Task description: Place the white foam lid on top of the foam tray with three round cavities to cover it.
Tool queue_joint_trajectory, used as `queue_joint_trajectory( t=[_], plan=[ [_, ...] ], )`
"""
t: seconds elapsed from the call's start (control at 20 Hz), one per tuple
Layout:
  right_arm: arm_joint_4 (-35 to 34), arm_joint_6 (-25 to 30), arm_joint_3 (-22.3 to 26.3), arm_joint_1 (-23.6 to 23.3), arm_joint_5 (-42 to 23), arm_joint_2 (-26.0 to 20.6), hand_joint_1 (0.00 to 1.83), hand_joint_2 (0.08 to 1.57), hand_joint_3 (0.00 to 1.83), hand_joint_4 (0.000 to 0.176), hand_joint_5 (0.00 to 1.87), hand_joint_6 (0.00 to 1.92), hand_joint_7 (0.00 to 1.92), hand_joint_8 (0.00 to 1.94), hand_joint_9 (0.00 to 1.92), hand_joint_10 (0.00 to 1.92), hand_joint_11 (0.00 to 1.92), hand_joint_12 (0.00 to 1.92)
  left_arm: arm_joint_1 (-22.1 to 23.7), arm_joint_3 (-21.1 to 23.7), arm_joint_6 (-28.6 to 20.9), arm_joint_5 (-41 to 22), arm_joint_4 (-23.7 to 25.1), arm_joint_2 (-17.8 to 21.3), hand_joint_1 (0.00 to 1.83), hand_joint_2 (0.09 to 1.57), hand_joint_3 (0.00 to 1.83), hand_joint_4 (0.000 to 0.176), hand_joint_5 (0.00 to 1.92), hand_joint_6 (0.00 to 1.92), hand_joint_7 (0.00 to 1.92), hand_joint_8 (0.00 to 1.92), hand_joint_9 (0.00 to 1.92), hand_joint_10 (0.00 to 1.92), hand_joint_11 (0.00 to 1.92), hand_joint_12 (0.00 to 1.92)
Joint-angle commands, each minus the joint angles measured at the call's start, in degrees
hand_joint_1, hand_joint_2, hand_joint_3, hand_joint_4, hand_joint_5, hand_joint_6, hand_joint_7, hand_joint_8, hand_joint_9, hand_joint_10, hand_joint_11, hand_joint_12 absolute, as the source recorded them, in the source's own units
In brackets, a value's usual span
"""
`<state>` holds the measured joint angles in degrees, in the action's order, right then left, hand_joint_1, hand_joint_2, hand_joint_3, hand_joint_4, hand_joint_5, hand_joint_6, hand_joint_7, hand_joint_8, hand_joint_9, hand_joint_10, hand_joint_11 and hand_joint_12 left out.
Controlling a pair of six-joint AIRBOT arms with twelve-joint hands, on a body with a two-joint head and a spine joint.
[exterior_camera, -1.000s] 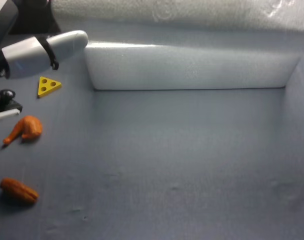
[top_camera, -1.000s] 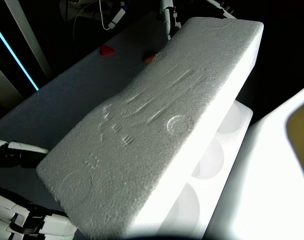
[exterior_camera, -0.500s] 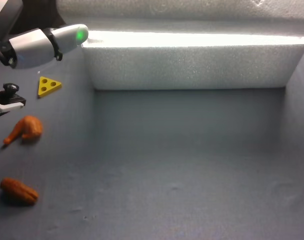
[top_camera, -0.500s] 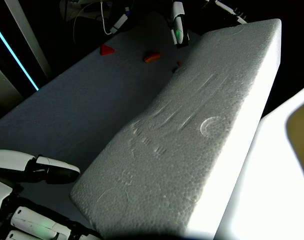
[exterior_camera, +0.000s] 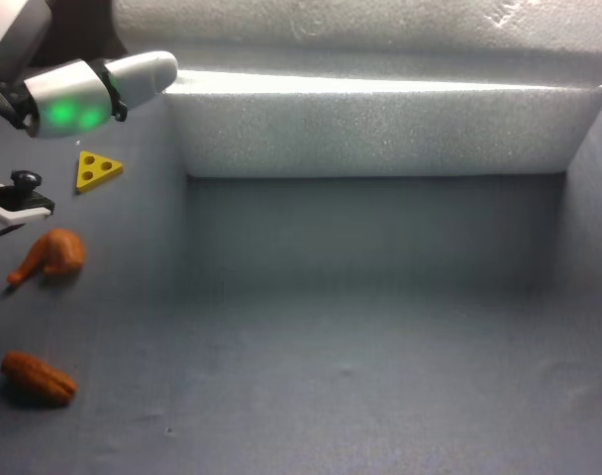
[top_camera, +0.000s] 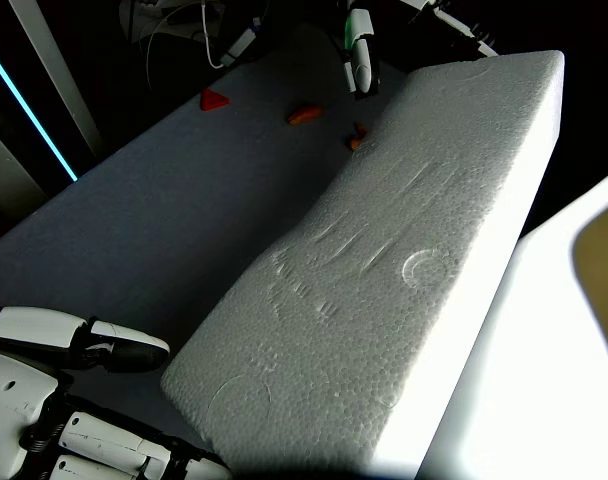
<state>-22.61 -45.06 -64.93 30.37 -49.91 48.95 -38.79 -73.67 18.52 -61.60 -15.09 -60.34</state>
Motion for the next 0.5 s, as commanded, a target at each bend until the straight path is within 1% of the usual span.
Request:
queue_joint_trajectory(
  t=[0.0,0.05,0.1,0.15,0.2,0.25,0.3,0.35,0.4,0.45],
  plan=[
    [7.2,0.0,0.3,-1.3,-6.5,0.7,0.57,1.30,0.00,0.000,0.00,0.24,0.03,0.17,0.00,0.49,0.00,1.76,0.8,0.2,-0.5,-4.5,7.2,-1.1,0.65,1.04,0.00,0.000,0.30,0.00,0.02,0.00,0.00,0.00,0.00,0.53],
    [7.1,-0.4,-0.4,-2.0,-5.4,1.2,0.58,1.30,0.00,0.000,0.00,0.23,0.02,0.18,0.00,0.49,0.00,1.77,1.0,-0.6,-0.8,-3.7,6.9,-1.7,0.64,1.04,0.00,0.000,0.30,0.00,0.01,0.00,0.00,0.00,0.00,0.46],
    [7.1,-0.4,-0.9,-2.5,-4.6,1.6,0.56,1.30,0.00,0.000,0.00,0.16,0.03,0.19,0.00,0.48,0.00,1.70,1.2,-1.3,-1.3,-2.8,6.9,-2.4,0.63,1.04,0.00,0.000,0.30,0.00,0.01,0.00,0.00,0.00,0.00,0.35],
    [7.0,-0.7,-1.5,-3.0,-3.3,1.8,0.54,1.30,0.00,0.000,0.00,0.05,0.01,0.14,0.00,0.32,0.00,1.56,1.4,-1.9,-1.6,-2.1,6.9,-2.9,0.63,1.04,0.00,0.000,0.30,0.00,0.02,0.00,0.00,0.00,0.00,0.33],
    [6.7,-1.3,-1.9,-3.7,-2.1,2.1,0.53,1.31,0.00,0.000,0.00,0.14,0.00,0.15,0.00,0.33,0.00,1.64,1.6,-2.4,-1.6,-1.4,6.7,-3.4,0.64,1.05,0.00,0.000,0.29,0.00,0.02,0.00,0.00,0.00,0.00,0.33],
    [6.6,-1.3,-2.5,-4.0,-1.2,2.3,0.52,1.30,0.00,0.000,0.00,0.13,0.00,0.15,0.00,0.28,0.00,1.57,1.8,-2.9,-1.6,-0.7,6.4,-3.8,0.64,1.05,0.01,0.000,0.28,0.00,0.02,0.00,0.00,0.00,0.00,0.32],
    [6.6,-1.3,-3.1,-4.3,-0.5,2.7,0.53,1.30,0.00,0.000,0.00,0.06,0.00,0.08,0.00,0.12,0.00,1.40,2.1,-3.6,-1.6,-0.1,6.3,-4.3,0.63,1.06,0.01,0.000,0.27,0.00,0.02,0.00,0.00,0.00,0.00,0.32],
    [6.4,-1.3,-3.6,-4.5,0.2,3.0,0.48,1.29,0.00,0.000,0.00,0.01,0.01,0.05,0.00,0.12,0.00,1.25,2.3,-4.1,-1.7,0.4,6.2,-4.7,0.63,1.06,0.01,0.000,0.26,0.00,0.02,0.00,0.00,0.00,0.00,0.33],
    [6.3,-1.3,-4.0,-4.8,0.8,3.4,0.48,1.29,0.00,0.000,0.00,0.00,0.00,0.02,0.00,0.06,0.00,1.09,2.6,-4.4,-1.7,1.1,6.2,-4.9,0.63,1.07,0.01,0.000,0.26,0.00,0.03,0.00,0.00,0.00,0.00,0.40],
    [6.2,-1.4,-4.4,-4.9,1.3,3.8,0.51,1.30,0.00,0.000,0.00,0.00,0.00,0.00,0.00,0.01,0.00,0.91,2.8,-4.9,-2.0,1.6,6.2,-5.2,0.63,1.07,0.01,0.000,0.25,0.00,0.02,0.00,0.00,0.00,0.00,0.41]
  ],
)
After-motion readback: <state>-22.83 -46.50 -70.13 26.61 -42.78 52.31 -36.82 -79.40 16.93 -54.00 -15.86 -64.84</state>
